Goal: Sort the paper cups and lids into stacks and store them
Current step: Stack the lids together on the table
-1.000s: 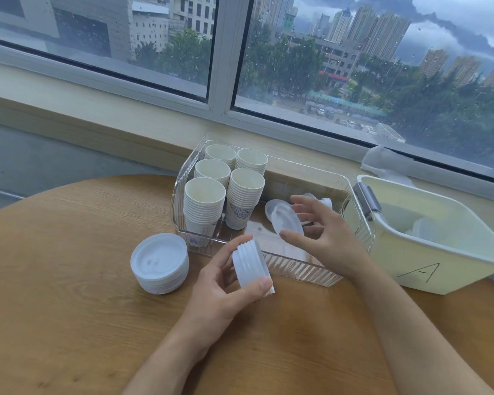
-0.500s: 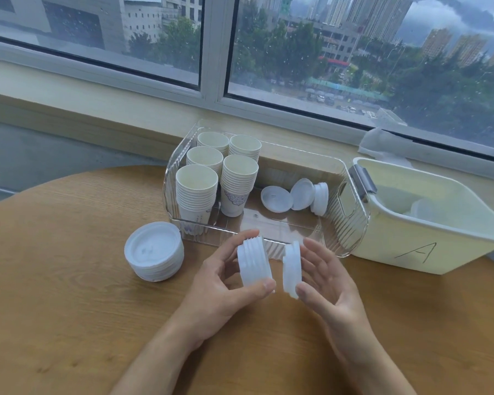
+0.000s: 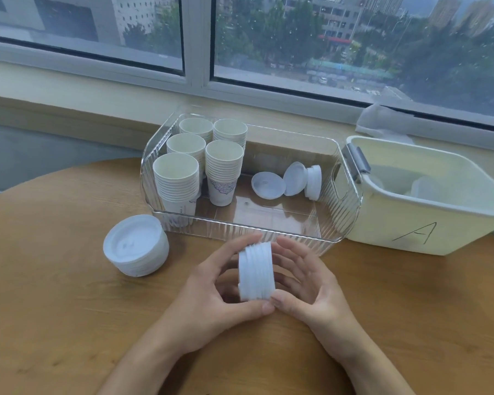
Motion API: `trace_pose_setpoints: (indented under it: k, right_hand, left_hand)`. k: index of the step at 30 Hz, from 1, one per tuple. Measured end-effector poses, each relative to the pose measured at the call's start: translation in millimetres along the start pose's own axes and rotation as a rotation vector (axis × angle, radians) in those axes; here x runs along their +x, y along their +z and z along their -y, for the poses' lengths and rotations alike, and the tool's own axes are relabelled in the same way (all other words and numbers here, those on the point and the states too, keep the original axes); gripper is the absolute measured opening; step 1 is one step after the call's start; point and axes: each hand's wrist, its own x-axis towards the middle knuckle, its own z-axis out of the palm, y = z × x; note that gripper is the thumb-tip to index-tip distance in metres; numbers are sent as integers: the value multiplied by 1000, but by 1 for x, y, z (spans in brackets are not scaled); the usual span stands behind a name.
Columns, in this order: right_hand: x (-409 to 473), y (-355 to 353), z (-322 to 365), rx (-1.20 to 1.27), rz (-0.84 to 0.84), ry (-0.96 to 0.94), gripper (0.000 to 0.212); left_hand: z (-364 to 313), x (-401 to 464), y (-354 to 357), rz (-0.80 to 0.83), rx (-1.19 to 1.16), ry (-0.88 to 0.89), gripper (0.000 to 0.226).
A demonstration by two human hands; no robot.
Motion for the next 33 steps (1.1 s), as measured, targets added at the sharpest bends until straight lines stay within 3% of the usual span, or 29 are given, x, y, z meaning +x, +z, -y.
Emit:
trace_pose_setpoints:
  k: [19,27,33]
  right_hand:
    - [0,2,3,-8,27,68,76]
    - [2,2,14,-25,-43,31,89]
    - [39,-12,55,-139,-150,-87,52]
  left_hand:
    - [-3,-3,4,-40,233,135,87]
    - [0,0,-1,-125,107,89,79]
    - [-1,8,-11,-244,-123,42,79]
